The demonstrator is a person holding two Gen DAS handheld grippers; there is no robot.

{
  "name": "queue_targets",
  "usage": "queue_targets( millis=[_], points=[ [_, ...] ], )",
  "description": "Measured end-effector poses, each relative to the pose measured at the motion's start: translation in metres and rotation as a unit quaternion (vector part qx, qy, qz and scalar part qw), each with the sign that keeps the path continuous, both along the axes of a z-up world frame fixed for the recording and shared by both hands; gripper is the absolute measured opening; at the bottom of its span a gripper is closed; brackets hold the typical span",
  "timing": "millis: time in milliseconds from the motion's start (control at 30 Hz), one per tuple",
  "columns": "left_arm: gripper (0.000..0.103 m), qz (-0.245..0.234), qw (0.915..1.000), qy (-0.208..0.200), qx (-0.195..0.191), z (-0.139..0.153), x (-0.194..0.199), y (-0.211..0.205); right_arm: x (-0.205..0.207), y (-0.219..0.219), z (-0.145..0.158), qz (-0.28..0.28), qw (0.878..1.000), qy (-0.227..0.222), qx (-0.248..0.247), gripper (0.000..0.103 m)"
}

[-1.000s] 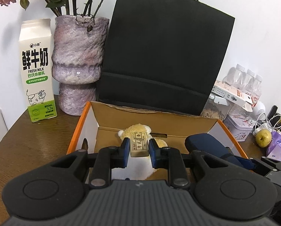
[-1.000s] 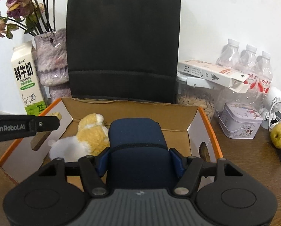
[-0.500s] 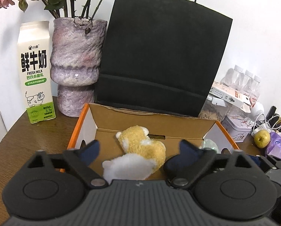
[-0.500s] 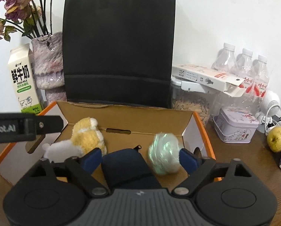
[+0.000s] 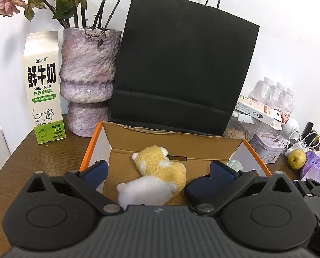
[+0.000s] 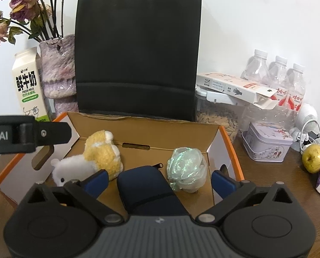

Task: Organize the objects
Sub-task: 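Open the left gripper releasing the block while the right gripper releases the blue case into the box, then withdraw both grippers from the box back toward the table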

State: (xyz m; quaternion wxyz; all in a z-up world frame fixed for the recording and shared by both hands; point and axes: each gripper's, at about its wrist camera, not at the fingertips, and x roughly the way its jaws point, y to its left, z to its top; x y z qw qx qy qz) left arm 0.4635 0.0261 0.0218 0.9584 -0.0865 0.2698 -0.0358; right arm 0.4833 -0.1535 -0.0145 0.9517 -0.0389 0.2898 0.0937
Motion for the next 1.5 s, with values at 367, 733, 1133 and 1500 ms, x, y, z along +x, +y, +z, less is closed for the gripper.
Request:
queue_targets(
  millis=[367, 733, 1133, 1500],
  points=[
    [0.103, 0.001, 1.0, -0.002, -0.008, 0.007, -0.02, 0.005, -0.017, -0.003, 0.009, 0.001, 1.0, -0.002, 0.0, 0.103],
    [0.103, -0.006, 0.9999, 0.0, -0.01, 0.011, -0.042, 0.002, -0.043, -0.005, 0.023, 0.003, 1.0, -0.009, -0.005, 0.103],
    [0.103, -0.004, 0.9999, 0.003, -0.01, 0.021, -0.073, 0.001, -0.073, -0.009, 0.038, 0.005, 1.0, -0.015, -0.006, 0.103],
    [0.103, -0.001, 1.0, -0.009, 0.0, 0.037, -0.115, -0.002, -0.114, -0.016, 0.049, 0.008, 1.0, -0.021, 0.003, 0.103]
  ],
)
